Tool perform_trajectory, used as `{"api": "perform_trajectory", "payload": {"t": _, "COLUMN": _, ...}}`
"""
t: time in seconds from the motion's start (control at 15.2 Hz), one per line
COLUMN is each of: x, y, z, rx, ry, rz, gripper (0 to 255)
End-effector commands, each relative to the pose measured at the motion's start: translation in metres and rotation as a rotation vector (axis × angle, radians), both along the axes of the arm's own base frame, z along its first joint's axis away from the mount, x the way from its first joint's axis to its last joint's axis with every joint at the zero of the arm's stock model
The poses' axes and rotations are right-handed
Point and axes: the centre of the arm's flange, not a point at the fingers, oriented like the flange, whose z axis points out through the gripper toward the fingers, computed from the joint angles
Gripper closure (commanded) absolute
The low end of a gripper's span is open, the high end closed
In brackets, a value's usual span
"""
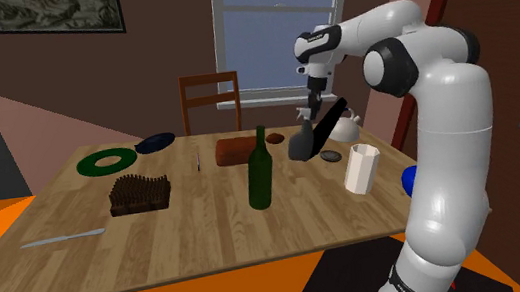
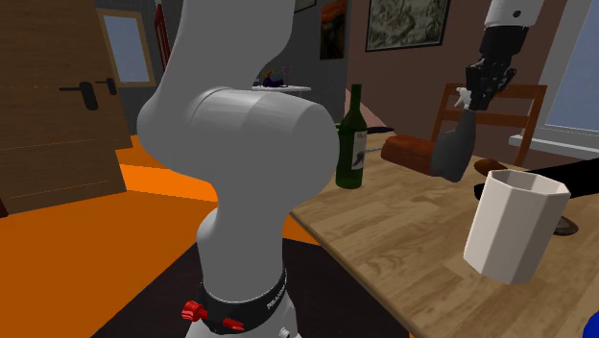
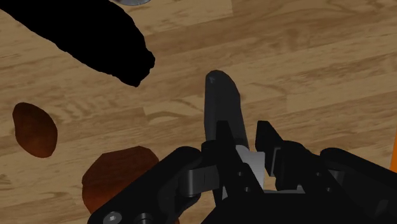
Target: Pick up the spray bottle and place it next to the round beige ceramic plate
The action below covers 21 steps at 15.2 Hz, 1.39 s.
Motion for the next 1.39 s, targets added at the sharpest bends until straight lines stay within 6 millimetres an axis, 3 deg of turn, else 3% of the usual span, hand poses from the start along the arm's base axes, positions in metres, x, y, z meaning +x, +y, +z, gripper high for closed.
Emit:
{"api": "perform_trajectory", "payload": {"t": 0.0, "x": 0.0, "y": 0.0, "z": -0.01, "rx": 0.0, "ry": -0.001, "rz": 0.0, "gripper": 255}}
{"api": "perform_trajectory", "payload": {"t": 0.66, "x": 0.0, "y": 0.0, "z": -0.062, "rx": 0.0, "ry": -0.001, "rz": 0.0, "gripper": 255}}
{"api": "perform_trajectory", "payload": {"t": 1.19, "x": 0.0, "y": 0.0, "z": -0.062, "rx": 0.0, "ry": -0.001, "rz": 0.0, "gripper": 255}}
{"api": "perform_trajectory", "payload": {"t": 1.25, "x": 0.0, "y": 0.0, "z": -0.062, "rx": 0.0, "ry": -0.001, "rz": 0.0, "gripper": 0}}
{"api": "perform_trajectory", "payload": {"t": 1.32, "x": 0.0, "y": 0.0, "z": -0.062, "rx": 0.0, "ry": -0.001, "rz": 0.0, "gripper": 0}}
